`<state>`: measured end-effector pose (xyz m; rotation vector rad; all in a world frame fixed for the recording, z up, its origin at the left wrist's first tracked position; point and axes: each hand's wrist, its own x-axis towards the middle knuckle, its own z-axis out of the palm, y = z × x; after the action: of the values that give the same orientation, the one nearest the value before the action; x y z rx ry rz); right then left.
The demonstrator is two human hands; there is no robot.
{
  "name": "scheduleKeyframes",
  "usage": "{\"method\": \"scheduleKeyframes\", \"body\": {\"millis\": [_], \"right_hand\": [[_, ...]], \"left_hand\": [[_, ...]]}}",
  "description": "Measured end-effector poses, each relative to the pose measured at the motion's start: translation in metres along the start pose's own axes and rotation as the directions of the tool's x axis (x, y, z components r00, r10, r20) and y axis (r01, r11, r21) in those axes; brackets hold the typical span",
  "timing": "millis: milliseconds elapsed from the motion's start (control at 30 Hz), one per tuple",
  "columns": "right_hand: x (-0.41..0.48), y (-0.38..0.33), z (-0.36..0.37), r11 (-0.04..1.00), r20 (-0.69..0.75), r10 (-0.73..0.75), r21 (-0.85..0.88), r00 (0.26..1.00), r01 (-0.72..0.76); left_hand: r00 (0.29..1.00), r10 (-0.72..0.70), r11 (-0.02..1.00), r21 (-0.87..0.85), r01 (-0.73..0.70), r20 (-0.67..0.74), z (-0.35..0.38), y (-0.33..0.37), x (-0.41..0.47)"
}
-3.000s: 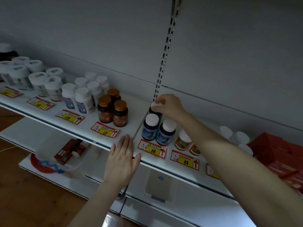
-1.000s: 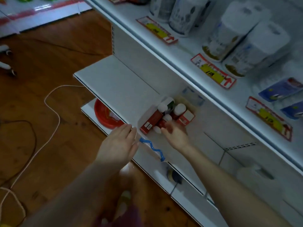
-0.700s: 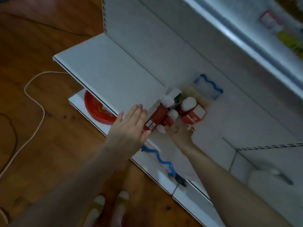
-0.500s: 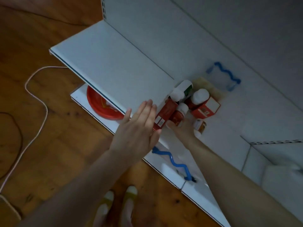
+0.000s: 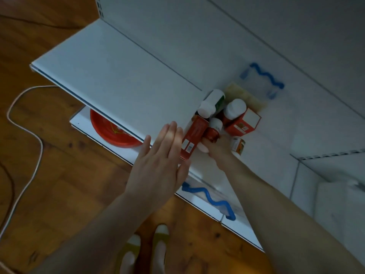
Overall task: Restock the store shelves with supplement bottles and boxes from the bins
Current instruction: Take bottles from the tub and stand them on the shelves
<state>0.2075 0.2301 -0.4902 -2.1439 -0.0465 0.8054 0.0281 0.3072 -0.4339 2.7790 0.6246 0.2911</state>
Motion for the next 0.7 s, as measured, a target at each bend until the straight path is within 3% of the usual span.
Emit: {"method": "scheduleKeyframes", "body": {"millis": [100, 367, 600, 700], "right_hand": [[-0.016, -0.002, -0.010, 1.000, -0.039, 0.007, 0.004, 0.999, -0.007], [-0.097, -0.022, -0.067, 0.986, -0.142, -0.135, 0.073, 0.981, 0.147], [-0.153, -0.022, -0.110, 0.969, -0.305, -0.207, 0.068, 0.929, 0.238], [-0.161, -0.017, -0.120, 0.962, -0.325, -0.215, 0.094, 0.921, 0.258]], "left_hand": [[1.000, 0.012, 1.000, -0.005, -0.012, 0.023, -0.003, 0.000, 0.000], [0.991, 0.042, 0.999, -0.004, -0.041, 0.126, -0.016, 0.003, 0.006], [0.961, 0.263, 0.964, -0.067, -0.258, 0.082, -0.024, 0.020, 0.029], [0.951, 0.177, 0.977, -0.163, -0.138, 0.255, -0.022, 0.039, 0.050]]}}
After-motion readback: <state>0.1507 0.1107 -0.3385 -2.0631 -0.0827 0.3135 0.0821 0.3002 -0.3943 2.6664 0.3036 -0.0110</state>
